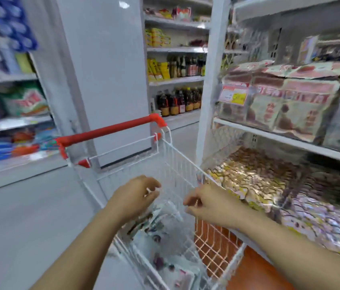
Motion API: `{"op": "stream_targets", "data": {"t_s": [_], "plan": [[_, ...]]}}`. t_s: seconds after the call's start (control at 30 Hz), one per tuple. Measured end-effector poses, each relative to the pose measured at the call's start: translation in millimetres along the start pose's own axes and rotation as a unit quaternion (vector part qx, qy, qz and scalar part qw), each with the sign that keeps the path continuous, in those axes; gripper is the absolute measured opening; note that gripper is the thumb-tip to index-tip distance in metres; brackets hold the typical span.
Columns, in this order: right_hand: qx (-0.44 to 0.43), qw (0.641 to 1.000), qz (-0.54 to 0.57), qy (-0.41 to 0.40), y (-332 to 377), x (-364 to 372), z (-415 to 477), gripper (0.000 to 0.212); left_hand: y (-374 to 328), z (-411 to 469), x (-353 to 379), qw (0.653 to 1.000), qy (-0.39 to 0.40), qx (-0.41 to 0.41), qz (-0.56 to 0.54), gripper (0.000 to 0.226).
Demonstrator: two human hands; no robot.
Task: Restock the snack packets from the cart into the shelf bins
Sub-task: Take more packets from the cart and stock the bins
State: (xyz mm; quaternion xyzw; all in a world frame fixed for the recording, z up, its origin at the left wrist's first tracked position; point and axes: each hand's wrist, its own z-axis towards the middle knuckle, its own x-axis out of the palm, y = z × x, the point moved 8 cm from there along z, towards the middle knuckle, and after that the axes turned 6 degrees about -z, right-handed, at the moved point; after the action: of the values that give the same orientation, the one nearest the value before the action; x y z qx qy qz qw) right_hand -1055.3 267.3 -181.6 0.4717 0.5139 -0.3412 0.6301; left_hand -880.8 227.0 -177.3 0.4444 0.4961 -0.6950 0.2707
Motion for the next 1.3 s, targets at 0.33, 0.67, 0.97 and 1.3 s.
{"op": "stream_targets", "data": {"t_s": [0.33,0.67,0.97,1.3], "plan": [[0.029,0.991,0.029,0.124,-6,117,130,0.064,65,3,-27,0.976,-0.159,-0.088,-0.121,0.025],[-0.182,0.971,-0.145,0.061,47,176,188,0.067,73,4,-35,0.967,-0.168,-0.097,-0.164,0.026],[-0.277,0.914,-0.273,0.114,43,227,159,0.064,66,2,-30,0.979,-0.155,-0.088,-0.099,0.028],[-0.021,0.996,0.007,0.082,-25,105,161,0.036,61,5,-26,0.984,-0.133,-0.081,-0.085,0.027]]}}
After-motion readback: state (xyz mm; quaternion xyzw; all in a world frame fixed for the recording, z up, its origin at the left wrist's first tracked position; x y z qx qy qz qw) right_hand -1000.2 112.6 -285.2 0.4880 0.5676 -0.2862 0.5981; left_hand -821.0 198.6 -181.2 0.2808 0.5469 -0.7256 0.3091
